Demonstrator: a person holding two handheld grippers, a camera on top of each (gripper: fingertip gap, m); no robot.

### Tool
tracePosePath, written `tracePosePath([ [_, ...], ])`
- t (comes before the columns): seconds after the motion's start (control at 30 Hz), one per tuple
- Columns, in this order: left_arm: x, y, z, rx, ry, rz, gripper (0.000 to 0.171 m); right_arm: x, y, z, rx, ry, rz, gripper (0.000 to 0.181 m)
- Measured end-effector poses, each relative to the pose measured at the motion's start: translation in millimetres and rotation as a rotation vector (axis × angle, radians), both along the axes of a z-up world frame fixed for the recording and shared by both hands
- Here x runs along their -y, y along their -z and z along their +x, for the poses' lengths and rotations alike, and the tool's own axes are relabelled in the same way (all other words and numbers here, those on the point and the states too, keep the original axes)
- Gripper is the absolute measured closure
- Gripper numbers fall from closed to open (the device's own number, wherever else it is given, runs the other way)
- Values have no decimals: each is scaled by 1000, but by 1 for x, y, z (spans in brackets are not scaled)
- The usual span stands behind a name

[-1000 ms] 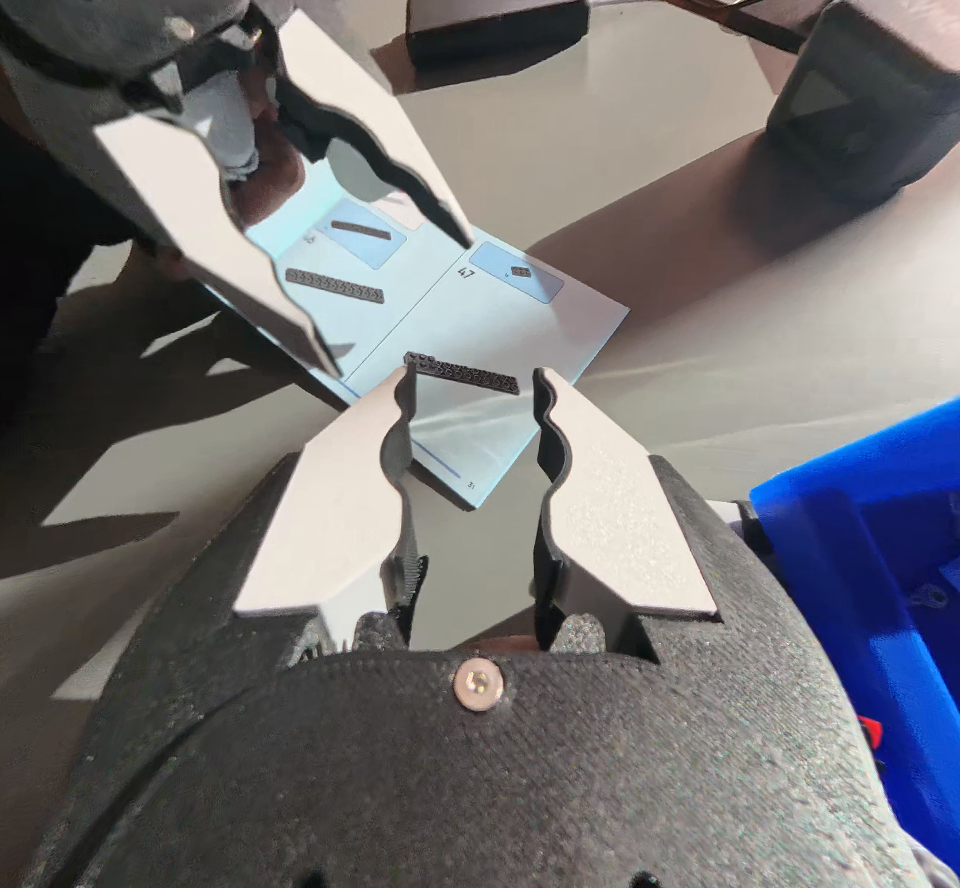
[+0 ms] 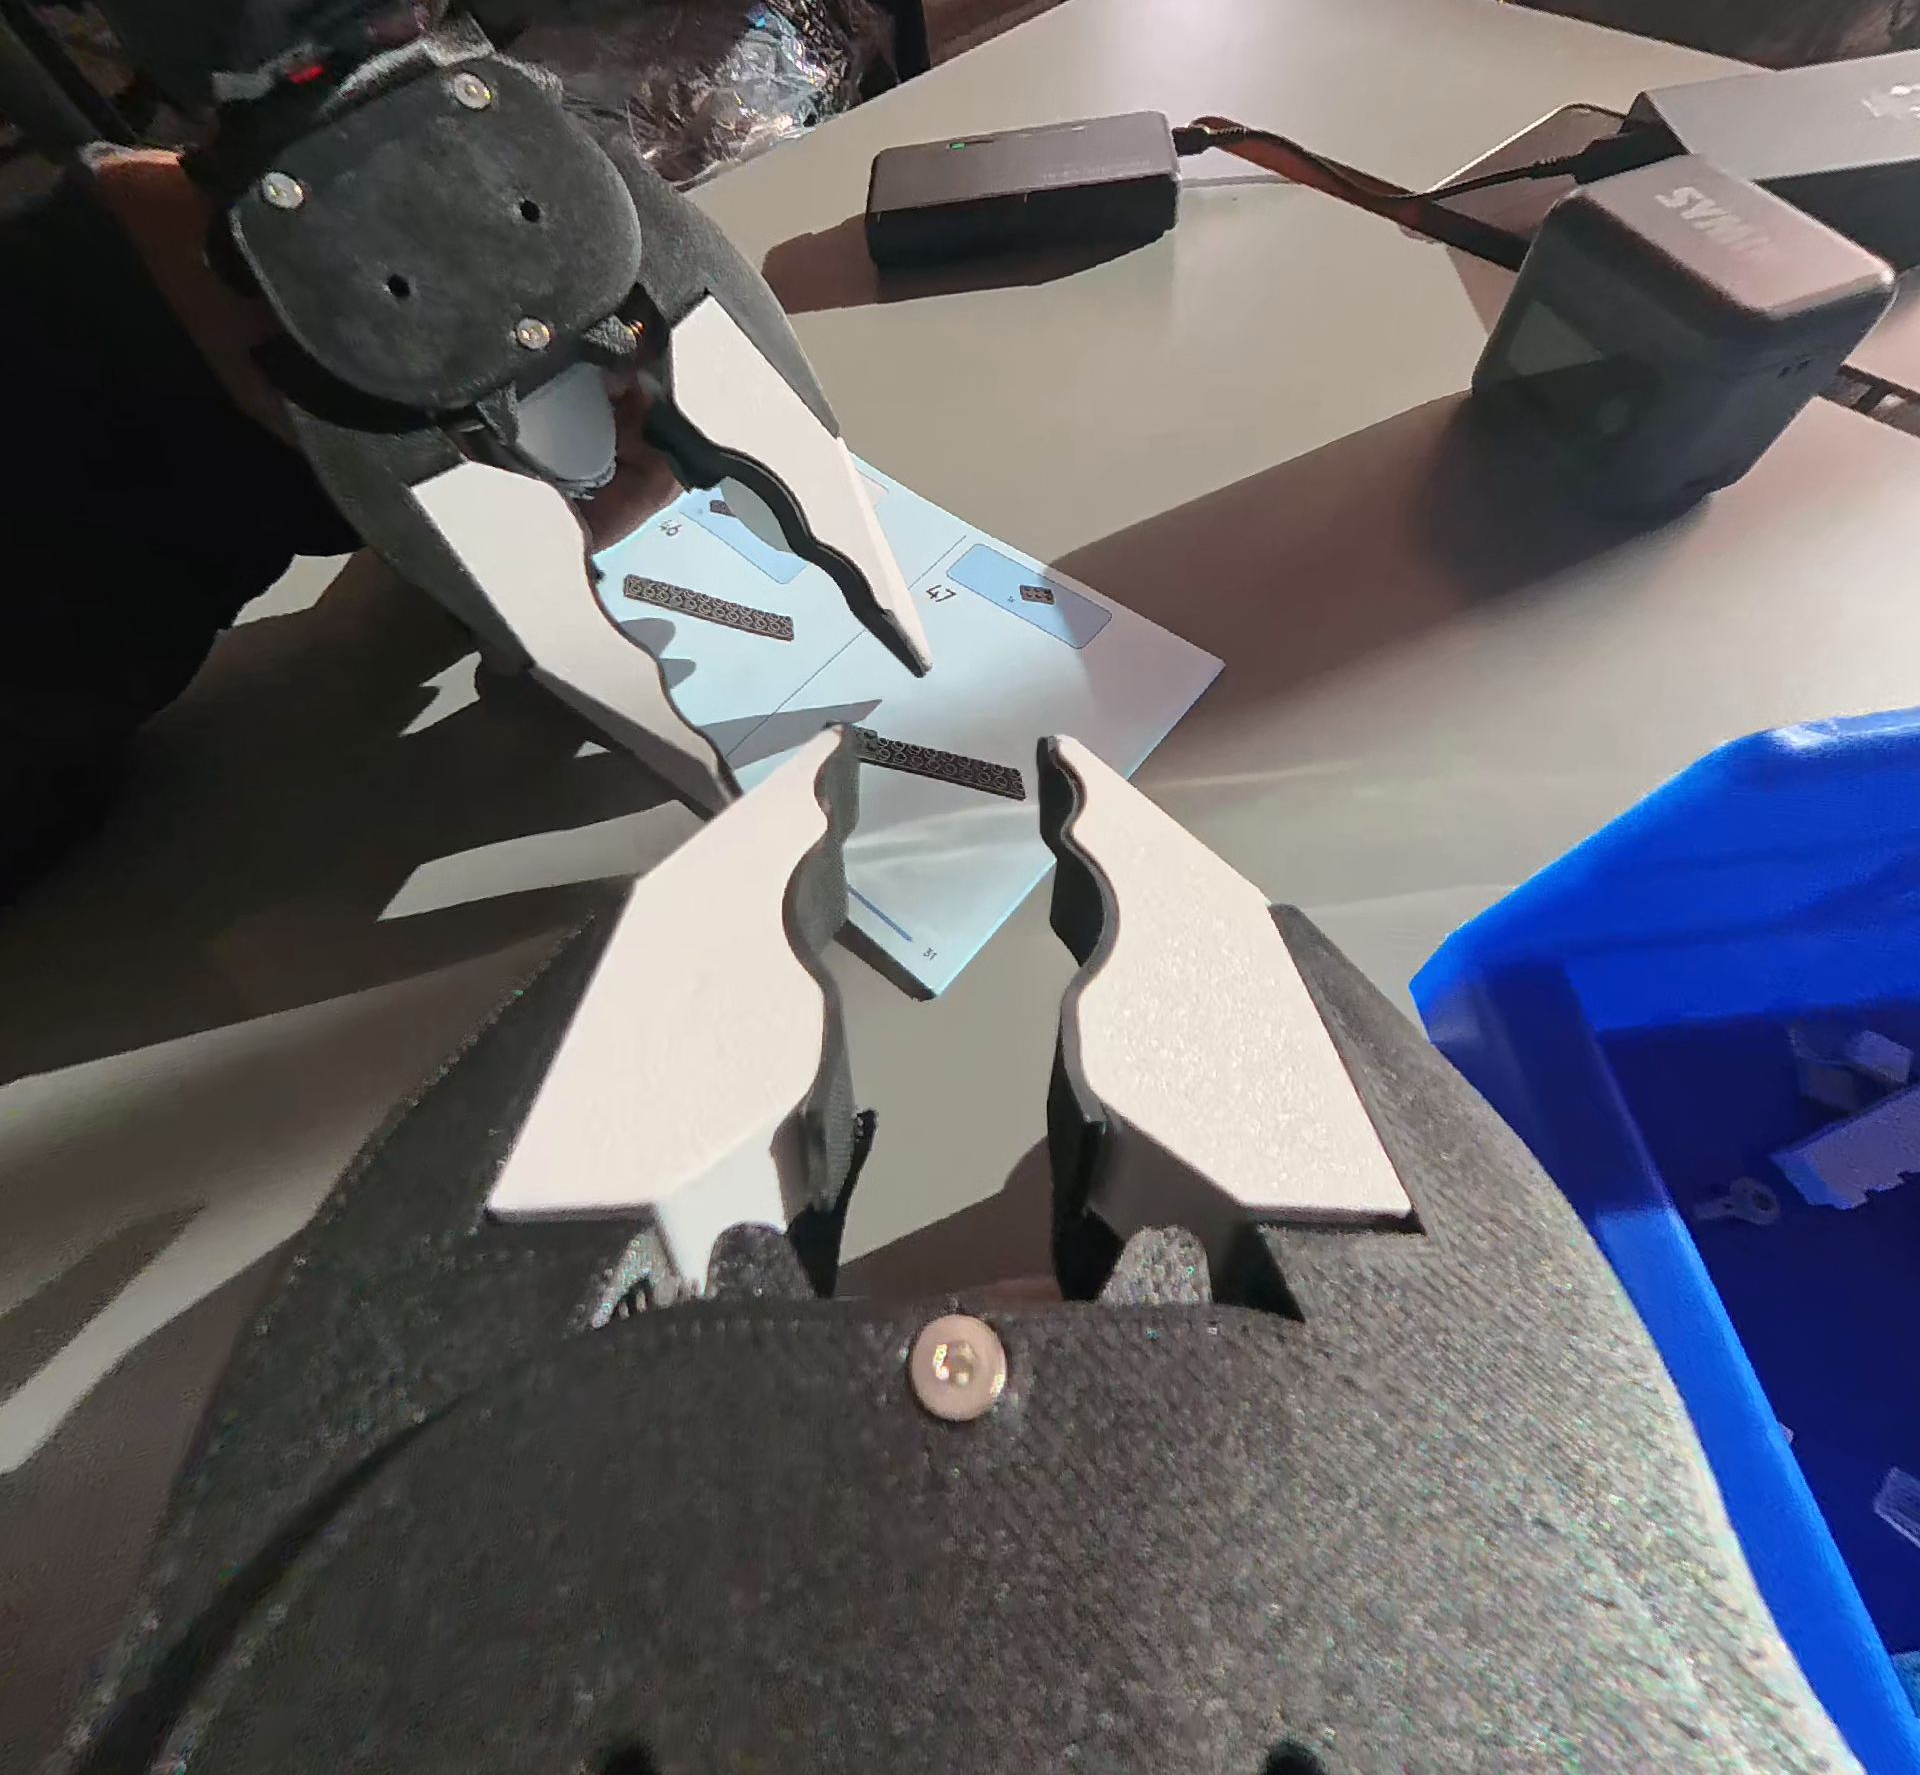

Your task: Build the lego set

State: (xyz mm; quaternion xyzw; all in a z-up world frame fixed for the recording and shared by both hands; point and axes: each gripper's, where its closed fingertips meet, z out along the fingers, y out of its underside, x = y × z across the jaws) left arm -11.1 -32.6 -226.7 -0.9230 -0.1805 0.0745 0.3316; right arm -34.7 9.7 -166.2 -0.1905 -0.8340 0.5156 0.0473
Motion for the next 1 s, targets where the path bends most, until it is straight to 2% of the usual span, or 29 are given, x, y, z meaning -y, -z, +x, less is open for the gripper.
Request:
tracePosePath([
  [0.13, -3, 5, 6, -4, 32, -43, 96, 0, 0, 0, 2, 1, -3, 145],
  [0.2, -2, 8, 4, -16, 32, -69, 95, 0, 1, 0, 0, 1, 0, 145],
  [0.3, -2, 6, 3, -23, 28, -62, 107, 0, 0, 0, -1, 0, 0, 145],
  [0.43, -2, 5, 6, 3, 34, -35, 115, -1, 1, 0, 2, -1, 4, 145],
  [0.57, -1, 2, 6, 16, 28, -9, 133, -2, 2, -1, 2, 1, 10, 145],
  [0.83, 3, -1, 6, 26, 13, 4, 137, -2, 5, -1, -9, 6, 33, 145],
  [1.0, 5, -4, 5, 21, 5, 13, 137, -6, 21, -1, -73, 6, 162, 145],
])
